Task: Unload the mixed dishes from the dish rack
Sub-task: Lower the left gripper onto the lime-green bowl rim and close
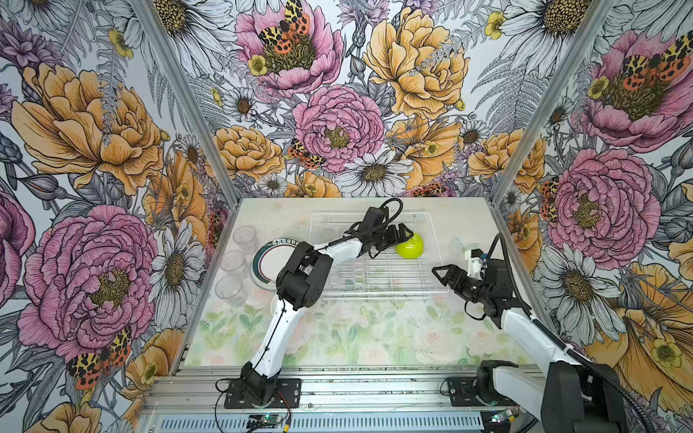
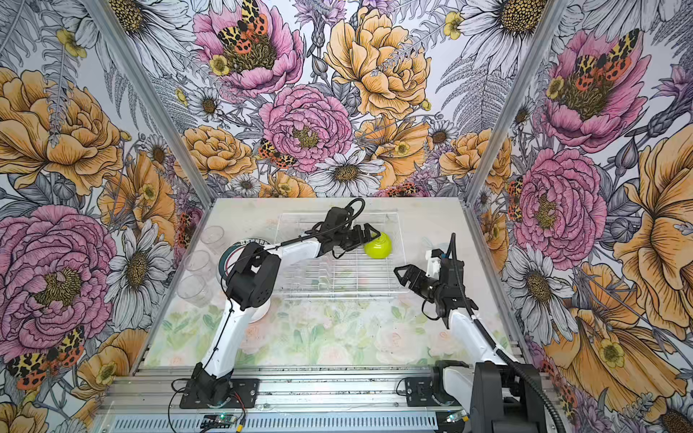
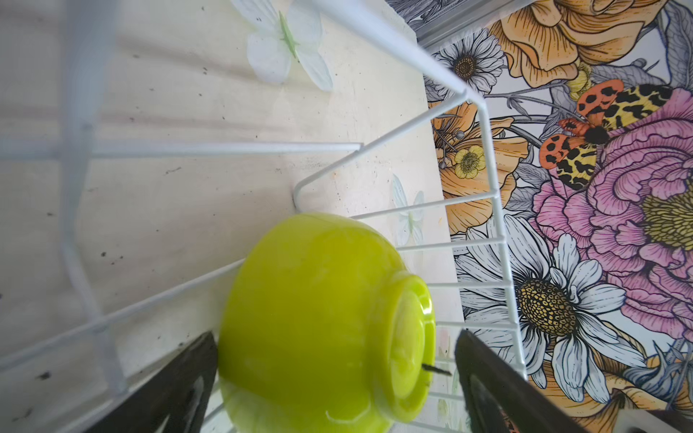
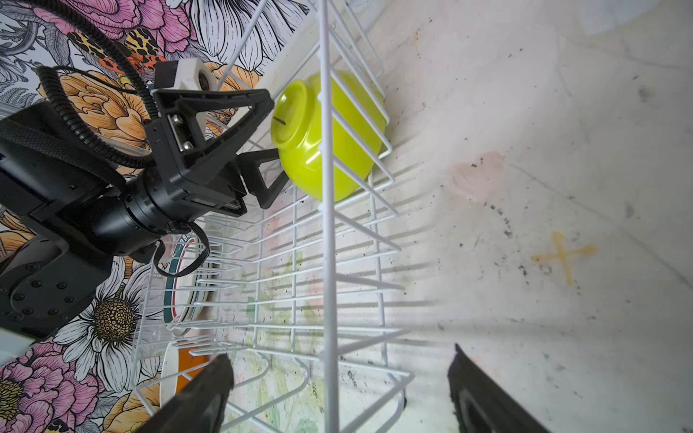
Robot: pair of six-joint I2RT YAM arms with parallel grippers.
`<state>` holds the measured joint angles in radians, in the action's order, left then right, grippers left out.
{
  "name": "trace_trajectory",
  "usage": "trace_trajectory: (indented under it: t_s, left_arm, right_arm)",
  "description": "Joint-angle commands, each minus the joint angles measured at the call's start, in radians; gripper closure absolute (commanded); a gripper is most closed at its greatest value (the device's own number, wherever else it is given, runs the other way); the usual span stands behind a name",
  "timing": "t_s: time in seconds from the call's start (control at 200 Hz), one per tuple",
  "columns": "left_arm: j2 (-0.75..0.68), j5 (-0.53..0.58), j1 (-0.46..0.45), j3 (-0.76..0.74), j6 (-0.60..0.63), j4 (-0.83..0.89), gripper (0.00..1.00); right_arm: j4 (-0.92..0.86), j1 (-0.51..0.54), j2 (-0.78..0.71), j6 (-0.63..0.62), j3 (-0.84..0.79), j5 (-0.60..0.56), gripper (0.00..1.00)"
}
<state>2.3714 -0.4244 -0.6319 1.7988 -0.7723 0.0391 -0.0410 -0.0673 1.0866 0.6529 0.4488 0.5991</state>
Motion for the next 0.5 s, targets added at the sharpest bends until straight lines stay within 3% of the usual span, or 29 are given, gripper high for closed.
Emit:
trace_trajectory:
  t_s: [0.0, 0.495]
  left_arm:
    - [0.018, -0.022, -0.012, 0.021, -0.005, 0.002, 0.01]
    - [-0.067, -0.092, -0.027, -0.083, -0.127, -0.190, 0.01]
  right_arm:
    - [0.021, -0.006, -0.019, -0.017, 0.019, -0.009, 0.09]
    - [0.020, -0.006, 0.004, -0.026, 0.019, -0.023, 0.09]
